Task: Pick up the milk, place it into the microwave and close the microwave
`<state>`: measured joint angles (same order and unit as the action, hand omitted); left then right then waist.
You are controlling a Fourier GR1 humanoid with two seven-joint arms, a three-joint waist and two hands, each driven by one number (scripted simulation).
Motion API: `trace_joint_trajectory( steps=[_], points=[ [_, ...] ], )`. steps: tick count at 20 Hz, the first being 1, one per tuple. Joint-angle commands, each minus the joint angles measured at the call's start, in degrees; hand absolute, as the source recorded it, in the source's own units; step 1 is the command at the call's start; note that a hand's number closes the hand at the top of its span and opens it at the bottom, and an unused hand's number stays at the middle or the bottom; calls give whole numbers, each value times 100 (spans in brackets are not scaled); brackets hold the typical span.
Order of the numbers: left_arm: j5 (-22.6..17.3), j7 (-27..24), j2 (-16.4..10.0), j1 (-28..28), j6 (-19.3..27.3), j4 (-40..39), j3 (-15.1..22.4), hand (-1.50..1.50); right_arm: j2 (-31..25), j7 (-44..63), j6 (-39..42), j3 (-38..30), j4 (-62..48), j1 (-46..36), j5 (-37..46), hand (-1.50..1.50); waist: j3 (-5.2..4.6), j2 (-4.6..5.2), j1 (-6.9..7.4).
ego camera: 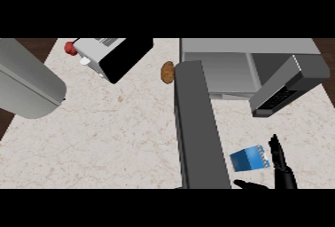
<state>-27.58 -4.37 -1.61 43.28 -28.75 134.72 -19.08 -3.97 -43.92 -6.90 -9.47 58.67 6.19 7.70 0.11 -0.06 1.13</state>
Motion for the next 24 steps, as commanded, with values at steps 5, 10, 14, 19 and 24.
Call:
trace_joint_trajectory(
  steps=[5,10,14,19,24],
  points=[
    [-673,11,155,291,-198,539,-15,-150,85,-1145,316,-331,-1706,-717,-295,-150,4,11,0],
    [-684,-233,146,376,-539,222,-140,-150,-122,-1518,687,-338,-2527,-1181,-240,150,1,8,21],
    [-581,-252,156,304,-464,225,-32,-150,-219,-1437,672,-374,-2755,-1729,-231,150,0,12,18],
    [-873,-202,109,437,-509,496,-183,-150,-295,-1545,778,-427,-3013,-2205,-237,150,4,16,60],
    [-874,33,68,382,-340,512,-40,-150,-526,-1966,1295,-409,-3733,-2795,-143,150,22,64,131]
  ],
)
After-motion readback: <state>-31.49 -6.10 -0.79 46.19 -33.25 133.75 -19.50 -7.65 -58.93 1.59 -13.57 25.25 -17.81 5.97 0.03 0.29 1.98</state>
